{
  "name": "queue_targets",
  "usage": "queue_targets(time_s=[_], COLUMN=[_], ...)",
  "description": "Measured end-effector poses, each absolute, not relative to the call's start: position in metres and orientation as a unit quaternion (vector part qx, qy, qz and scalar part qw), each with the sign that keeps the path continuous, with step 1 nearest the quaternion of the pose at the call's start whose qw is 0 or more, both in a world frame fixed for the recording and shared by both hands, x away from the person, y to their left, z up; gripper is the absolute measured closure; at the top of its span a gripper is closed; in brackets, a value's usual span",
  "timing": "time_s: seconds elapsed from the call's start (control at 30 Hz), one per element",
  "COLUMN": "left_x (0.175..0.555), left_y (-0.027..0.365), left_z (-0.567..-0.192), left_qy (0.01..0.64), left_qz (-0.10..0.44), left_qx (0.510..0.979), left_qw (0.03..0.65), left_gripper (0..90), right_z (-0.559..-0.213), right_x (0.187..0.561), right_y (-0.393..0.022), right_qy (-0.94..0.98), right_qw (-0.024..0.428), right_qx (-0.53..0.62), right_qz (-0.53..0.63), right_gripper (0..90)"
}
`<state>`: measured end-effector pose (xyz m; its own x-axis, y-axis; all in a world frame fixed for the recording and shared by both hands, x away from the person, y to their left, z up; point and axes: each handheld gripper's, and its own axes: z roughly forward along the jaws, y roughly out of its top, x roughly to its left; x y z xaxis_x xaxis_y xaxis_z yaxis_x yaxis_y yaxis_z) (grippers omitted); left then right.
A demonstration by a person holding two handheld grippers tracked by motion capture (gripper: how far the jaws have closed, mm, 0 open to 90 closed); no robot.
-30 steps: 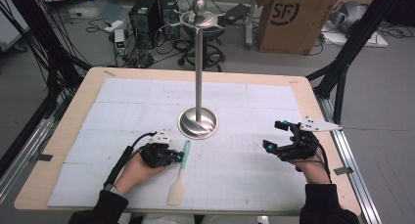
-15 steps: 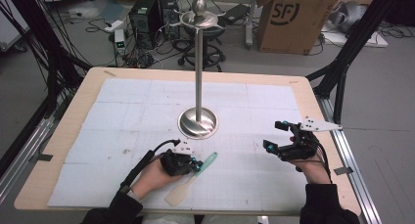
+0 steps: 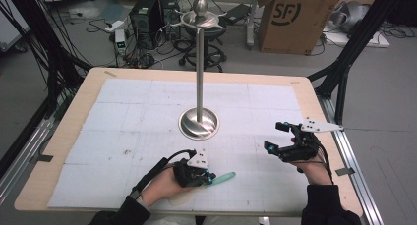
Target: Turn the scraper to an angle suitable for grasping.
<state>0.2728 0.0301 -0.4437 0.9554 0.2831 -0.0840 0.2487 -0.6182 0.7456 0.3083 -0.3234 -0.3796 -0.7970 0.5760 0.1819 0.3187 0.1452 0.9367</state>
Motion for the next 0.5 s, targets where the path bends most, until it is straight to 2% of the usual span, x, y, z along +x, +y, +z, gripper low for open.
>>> queue_targets(time_s=[0.2, 0.27, 0.3, 0.33, 0.5], left_x=[0.273, 0.274, 0.274, 0.275, 0.275], left_y=[0.035, 0.041, 0.043, 0.046, 0.052], left_z=[-0.434, -0.425, -0.422, -0.418, -0.4], left_qy=[0.152, 0.163, 0.172, 0.175, 0.168], left_qz=[0.025, 0.023, 0.019, 0.018, 0.025], left_qx=[0.893, 0.885, 0.877, 0.873, 0.869], left_qw=[0.423, 0.436, 0.448, 0.455, 0.465], left_gripper=[89.3, 82.4, 73.7, 73.7, 54.6], right_z=[-0.379, -0.379, -0.379, -0.379, -0.379], right_x=[0.308, 0.307, 0.307, 0.307, 0.308], right_y=[-0.325, -0.326, -0.327, -0.327, -0.331], right_qy=[0.747, 0.745, 0.744, 0.744, 0.741], right_qw=[0.11, 0.11, 0.112, 0.112, 0.112], right_qx=[0.301, 0.302, 0.301, 0.301, 0.304], right_qz=[0.583, 0.585, 0.586, 0.586, 0.588], right_gripper=[2.4, 2.4, 2.4, 2.4, 2.4])
